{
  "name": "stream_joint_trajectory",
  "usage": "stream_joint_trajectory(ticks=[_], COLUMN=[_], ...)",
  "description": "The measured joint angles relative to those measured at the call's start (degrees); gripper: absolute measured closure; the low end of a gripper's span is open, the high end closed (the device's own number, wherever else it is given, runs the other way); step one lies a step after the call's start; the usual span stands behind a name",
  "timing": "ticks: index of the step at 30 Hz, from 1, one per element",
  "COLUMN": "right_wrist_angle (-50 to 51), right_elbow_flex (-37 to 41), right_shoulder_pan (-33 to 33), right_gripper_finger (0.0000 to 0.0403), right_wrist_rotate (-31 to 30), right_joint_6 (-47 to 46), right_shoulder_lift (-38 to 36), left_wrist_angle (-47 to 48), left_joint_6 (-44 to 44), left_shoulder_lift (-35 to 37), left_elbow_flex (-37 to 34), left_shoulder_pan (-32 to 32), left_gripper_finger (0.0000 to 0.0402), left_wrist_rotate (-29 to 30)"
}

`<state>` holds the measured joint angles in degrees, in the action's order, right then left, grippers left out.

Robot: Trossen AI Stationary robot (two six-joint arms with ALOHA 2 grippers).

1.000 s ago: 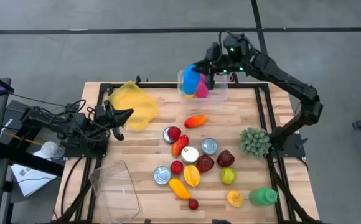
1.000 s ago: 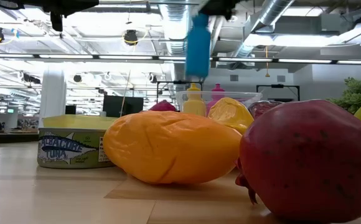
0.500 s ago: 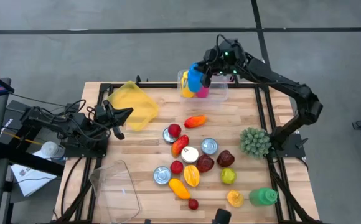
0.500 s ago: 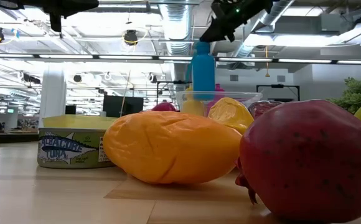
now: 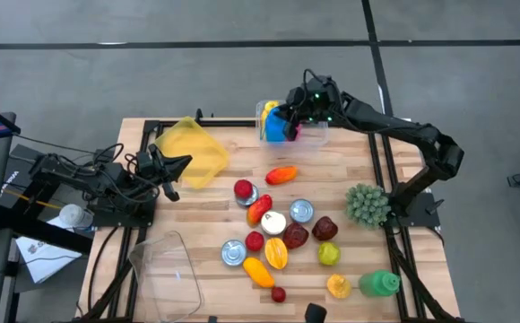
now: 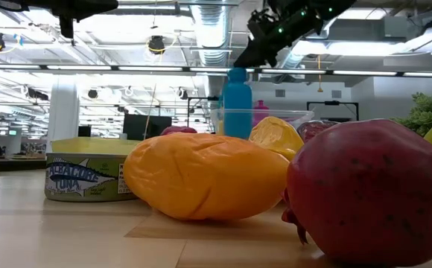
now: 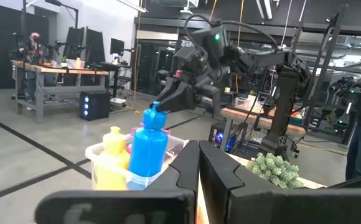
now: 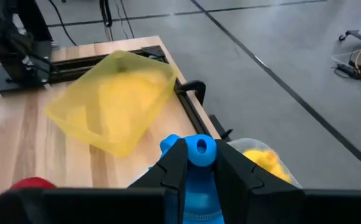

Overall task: Pick & Place Food Item
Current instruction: Put the blue water bottle into the white transparent bin

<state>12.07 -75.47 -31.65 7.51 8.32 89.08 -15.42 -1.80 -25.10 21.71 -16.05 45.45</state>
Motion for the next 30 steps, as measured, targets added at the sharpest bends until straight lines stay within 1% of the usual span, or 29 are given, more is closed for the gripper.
stream_joint_trajectory(ticks=[3, 7, 20, 30], right_wrist_angle=[-1.5, -1.6, -2.4, -2.6], right_elbow_flex=[1.8, 2.0, 2.0, 2.0], right_shoulder_pan=[-0.4, -0.7, -0.9, -1.4], right_gripper_finger=[0.0347, 0.0347, 0.0346, 0.0344], right_wrist_rotate=[-0.1, -0.1, -0.1, -0.1], right_joint_6=[-0.1, -0.7, -1.3, -1.5], right_shoulder_lift=[0.0, 0.5, 5.8, 5.9], left_wrist_angle=[0.0, 0.0, 0.0, 0.0], left_joint_6=[0.0, 0.0, 0.0, 0.0], left_shoulder_lift=[0.0, 0.0, 0.0, 0.0], left_elbow_flex=[0.0, 0.0, 0.0, 0.0], left_shoulder_pan=[0.0, 0.0, 0.0, 0.0], left_gripper_finger=[0.0402, 0.0402, 0.0402, 0.0402], left_wrist_rotate=[0.0, 0.0, -0.2, -0.2])
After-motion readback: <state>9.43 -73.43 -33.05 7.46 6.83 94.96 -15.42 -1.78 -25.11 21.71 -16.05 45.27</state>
